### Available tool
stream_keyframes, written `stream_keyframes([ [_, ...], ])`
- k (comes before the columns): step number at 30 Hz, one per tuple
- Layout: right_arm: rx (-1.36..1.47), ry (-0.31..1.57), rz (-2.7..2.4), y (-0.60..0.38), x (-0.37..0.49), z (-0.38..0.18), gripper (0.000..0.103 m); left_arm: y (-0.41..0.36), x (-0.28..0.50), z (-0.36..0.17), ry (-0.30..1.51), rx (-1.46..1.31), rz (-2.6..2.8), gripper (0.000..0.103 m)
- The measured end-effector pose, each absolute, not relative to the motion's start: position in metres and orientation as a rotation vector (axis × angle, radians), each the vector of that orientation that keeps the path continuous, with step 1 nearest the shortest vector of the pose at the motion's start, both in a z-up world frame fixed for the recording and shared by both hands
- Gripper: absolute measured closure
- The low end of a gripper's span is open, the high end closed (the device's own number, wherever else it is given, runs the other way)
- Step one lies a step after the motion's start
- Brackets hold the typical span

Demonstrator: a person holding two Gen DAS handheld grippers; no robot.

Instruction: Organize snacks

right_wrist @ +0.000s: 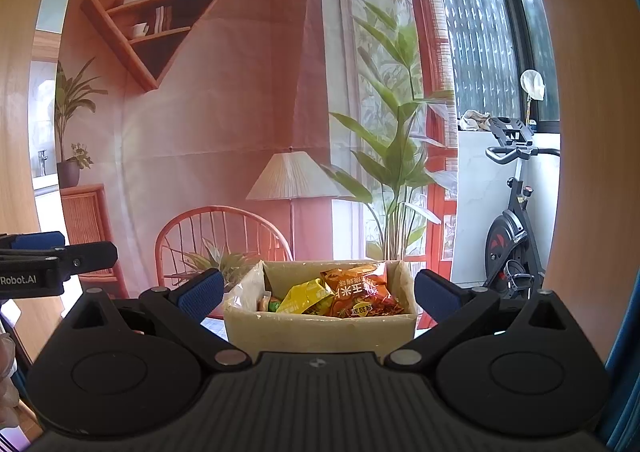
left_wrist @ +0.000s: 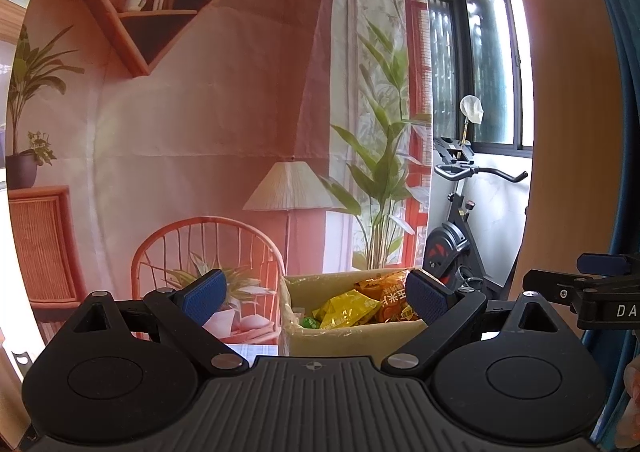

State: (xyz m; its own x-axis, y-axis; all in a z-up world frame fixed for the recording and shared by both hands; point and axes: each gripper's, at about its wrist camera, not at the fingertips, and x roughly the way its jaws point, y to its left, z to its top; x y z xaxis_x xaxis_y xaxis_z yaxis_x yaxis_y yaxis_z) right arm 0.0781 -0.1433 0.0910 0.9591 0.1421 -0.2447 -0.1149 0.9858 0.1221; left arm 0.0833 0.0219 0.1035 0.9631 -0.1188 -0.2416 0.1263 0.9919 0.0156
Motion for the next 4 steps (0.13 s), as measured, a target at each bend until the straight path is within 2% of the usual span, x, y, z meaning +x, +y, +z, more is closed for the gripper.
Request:
stream_keyframes([
  [4,0.108,0.255,0.132,-0.1432,0.0768,0.0908,0.000,0.0217,0.0818,0.1032,0.237,0.035,-0.119,0.006],
])
